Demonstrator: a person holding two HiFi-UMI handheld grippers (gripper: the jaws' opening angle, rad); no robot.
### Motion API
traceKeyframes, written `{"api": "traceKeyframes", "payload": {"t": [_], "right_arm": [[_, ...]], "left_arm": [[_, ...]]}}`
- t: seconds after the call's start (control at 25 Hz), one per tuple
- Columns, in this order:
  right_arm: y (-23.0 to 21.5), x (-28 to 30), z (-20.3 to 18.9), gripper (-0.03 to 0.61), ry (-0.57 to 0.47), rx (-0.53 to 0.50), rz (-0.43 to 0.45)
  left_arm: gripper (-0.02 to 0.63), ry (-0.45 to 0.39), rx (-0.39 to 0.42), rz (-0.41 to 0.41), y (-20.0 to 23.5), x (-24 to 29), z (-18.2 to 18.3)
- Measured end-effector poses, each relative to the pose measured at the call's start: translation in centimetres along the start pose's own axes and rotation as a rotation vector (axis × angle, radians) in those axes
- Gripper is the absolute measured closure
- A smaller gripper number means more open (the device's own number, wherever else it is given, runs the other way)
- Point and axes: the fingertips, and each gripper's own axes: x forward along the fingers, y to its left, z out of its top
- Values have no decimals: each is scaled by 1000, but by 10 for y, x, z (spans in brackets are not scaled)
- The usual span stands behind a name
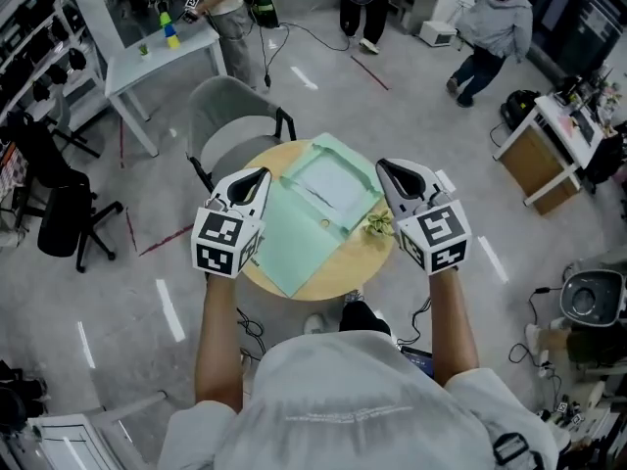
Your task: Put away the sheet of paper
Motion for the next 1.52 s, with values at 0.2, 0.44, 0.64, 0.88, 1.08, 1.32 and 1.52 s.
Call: {"api": "traceKeyframes", "payload": {"t": [0.2,0.44,0.64,0.88,1.08,1.32,1.52], "right_arm": [[6,-13,9,551,-14,-9,-18],[12,-26,20,551,-50,-26,-12],[11,-29,28,551,-55,-37,-17],[11,-28,28,551,-44,-41,-16],[16,-25,24,551,-36,-45,-13],[19,-20,23,551,-32,-45,-10],[14,-21,24,551,-34,-48,-21]], "left_arm": [[594,-66,-2,-25,-16,-9,19],[594,-122,45,-57,-33,-17,43],[594,-168,79,-64,-40,-23,65],[594,-164,72,-49,-33,-26,67],[594,-155,58,-41,-28,-27,57],[594,-147,67,-47,-29,-26,53],[594,-149,68,-47,-27,-25,55]]}}
